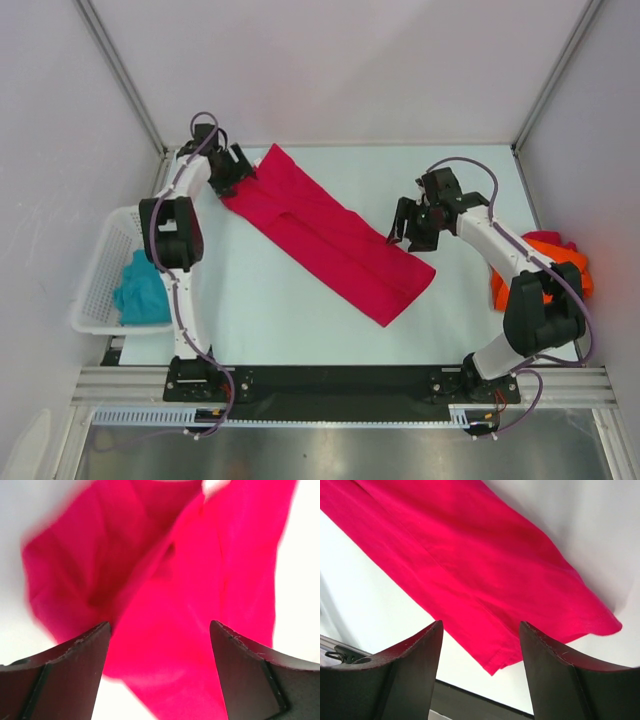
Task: Fold and stack the t-shirts
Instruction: Rotate the tshirt 75 degrees
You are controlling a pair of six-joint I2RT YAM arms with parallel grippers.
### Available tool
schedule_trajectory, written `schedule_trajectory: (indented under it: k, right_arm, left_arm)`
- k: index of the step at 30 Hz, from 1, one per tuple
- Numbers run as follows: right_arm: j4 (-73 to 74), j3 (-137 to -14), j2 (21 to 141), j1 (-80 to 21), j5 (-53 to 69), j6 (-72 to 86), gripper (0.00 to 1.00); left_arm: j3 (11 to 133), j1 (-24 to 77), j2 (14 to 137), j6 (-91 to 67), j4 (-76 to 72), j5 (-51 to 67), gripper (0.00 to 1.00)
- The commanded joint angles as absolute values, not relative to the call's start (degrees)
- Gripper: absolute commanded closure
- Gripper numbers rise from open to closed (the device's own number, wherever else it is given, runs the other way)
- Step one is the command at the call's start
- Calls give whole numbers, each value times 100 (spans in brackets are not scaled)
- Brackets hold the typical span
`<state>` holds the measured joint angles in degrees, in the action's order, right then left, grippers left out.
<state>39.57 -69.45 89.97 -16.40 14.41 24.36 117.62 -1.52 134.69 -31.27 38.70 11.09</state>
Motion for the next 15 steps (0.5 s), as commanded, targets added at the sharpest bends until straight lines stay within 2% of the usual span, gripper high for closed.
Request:
schedule_trajectory:
  k: [1, 6, 7, 12, 15]
  right_arm:
    - [3947, -6751, 8517, -1661, 1450, 2478, 32]
    - [3990, -6583, 8183, -1723, 1415, 2575, 32]
    - [4008, -6548, 8113, -1731, 1415, 2593, 32]
    - [3955, -6232, 7568, -1793, 1441, 2707, 31]
    - [3920, -6082, 7436, -1828, 1494, 2716, 29]
  left_arm:
    - [10699, 104, 11797, -3164, 3253, 1792, 14]
    - [8248, 1097, 9972, -3453, 2129, 1960, 14]
    - [7426, 1255, 9706, -3576, 1909, 1986, 14]
    - [4849, 2161, 8114, -4595, 494, 1812, 7]
    - [4020, 2802, 7437, -5009, 193, 1285, 1]
